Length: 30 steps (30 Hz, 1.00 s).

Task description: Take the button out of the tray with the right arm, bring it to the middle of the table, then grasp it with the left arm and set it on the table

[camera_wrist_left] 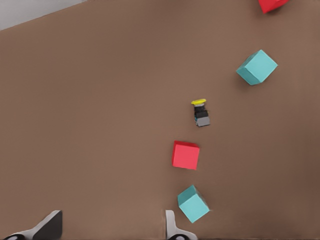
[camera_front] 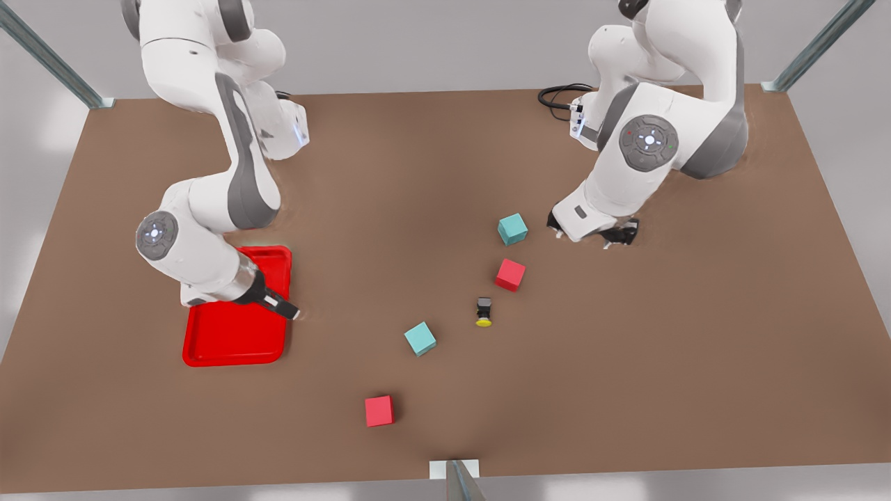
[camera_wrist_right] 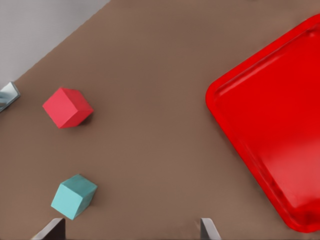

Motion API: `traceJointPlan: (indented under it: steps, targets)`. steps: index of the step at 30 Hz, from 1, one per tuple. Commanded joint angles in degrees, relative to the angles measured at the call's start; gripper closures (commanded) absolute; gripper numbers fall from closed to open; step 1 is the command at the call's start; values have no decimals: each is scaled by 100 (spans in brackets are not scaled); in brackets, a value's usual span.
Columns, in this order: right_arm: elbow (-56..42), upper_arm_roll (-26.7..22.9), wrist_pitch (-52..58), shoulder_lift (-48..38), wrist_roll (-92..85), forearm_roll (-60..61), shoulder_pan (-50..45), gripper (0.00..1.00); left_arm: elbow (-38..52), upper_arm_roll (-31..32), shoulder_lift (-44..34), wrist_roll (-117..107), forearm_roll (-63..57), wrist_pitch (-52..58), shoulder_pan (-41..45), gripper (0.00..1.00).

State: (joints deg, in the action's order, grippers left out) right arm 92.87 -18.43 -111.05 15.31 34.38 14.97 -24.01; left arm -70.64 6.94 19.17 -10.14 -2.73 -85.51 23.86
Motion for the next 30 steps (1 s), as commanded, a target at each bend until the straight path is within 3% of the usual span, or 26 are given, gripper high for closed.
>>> traceJointPlan:
  steps: [1,3,4,5,8,12,19,23,30]
  targets:
    - [73,-11,1463,-441,-3499,-1101,432,0,339,27,350,-1684,124,-89,514,0]
    - [-189,50,1963,-775,-3693,-1102,1028,0,717,-8,912,-1815,97,-422,690,0]
    - [-506,1645,2280,-775,-3675,-1189,2538,0,867,-35,1150,-1886,97,-773,682,0]
    - [-516,1711,2386,-872,-3666,-1260,2621,0,973,-52,1457,-2087,97,-1116,638,0]
    - [-691,1659,2395,-802,-3701,-1269,2630,0,1026,-263,2169,-3600,167,-1908,682,0]
    - [-1017,1738,2518,-643,-3649,-1330,2498,0,1272,-307,2513,-3635,132,-2260,822,0]
    - [-981,1843,2333,-573,-3684,-1480,2498,0,1193,-439,2715,-3688,27,-2260,1042,0]
    - [-973,1843,2324,-564,-3675,-1480,2498,0,446,-430,2636,-3829,-289,-2312,1183,0]
    - [-973,1843,2421,-626,-3684,-1611,2559,0,454,-421,3049,-3416,-254,-2506,1121,0]
